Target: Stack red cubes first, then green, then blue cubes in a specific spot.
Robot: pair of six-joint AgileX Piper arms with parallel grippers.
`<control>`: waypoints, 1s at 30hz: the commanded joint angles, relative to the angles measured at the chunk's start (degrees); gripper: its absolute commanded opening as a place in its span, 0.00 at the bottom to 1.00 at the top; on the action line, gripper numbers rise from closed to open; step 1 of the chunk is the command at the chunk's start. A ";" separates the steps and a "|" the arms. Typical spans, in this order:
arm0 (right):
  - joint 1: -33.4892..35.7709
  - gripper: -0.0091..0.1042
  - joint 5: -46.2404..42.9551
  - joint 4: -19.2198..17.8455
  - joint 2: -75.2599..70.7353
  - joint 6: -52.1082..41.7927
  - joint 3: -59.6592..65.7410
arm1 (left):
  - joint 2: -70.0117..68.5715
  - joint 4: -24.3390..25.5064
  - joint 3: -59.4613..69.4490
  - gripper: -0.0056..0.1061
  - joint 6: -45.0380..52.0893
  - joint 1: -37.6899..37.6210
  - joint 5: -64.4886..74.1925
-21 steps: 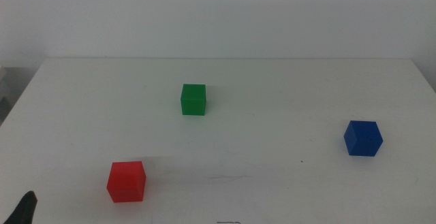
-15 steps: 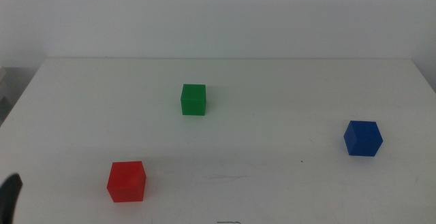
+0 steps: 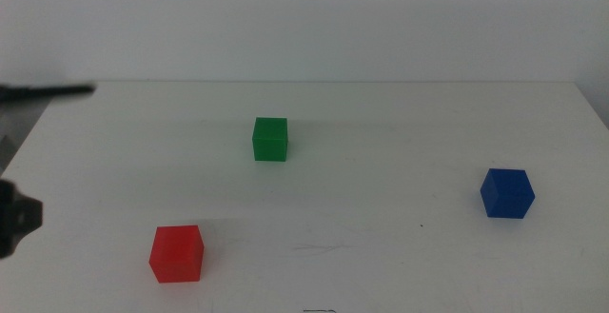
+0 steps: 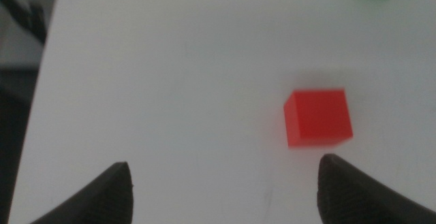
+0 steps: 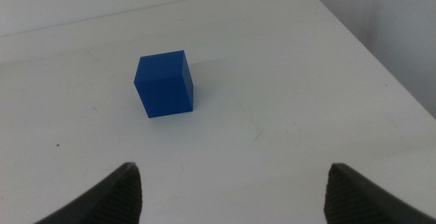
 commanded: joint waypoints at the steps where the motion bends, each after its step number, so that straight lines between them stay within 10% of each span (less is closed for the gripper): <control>1: -0.32 0.91 -4.02 -0.69 -1.34 -0.51 -0.87 | 4.95 -0.21 -5.70 0.87 -0.85 -0.06 2.52; 30: -0.32 0.91 -4.02 -0.69 -1.34 -0.51 -0.87 | 47.10 3.19 -23.98 0.87 -23.19 -19.77 8.90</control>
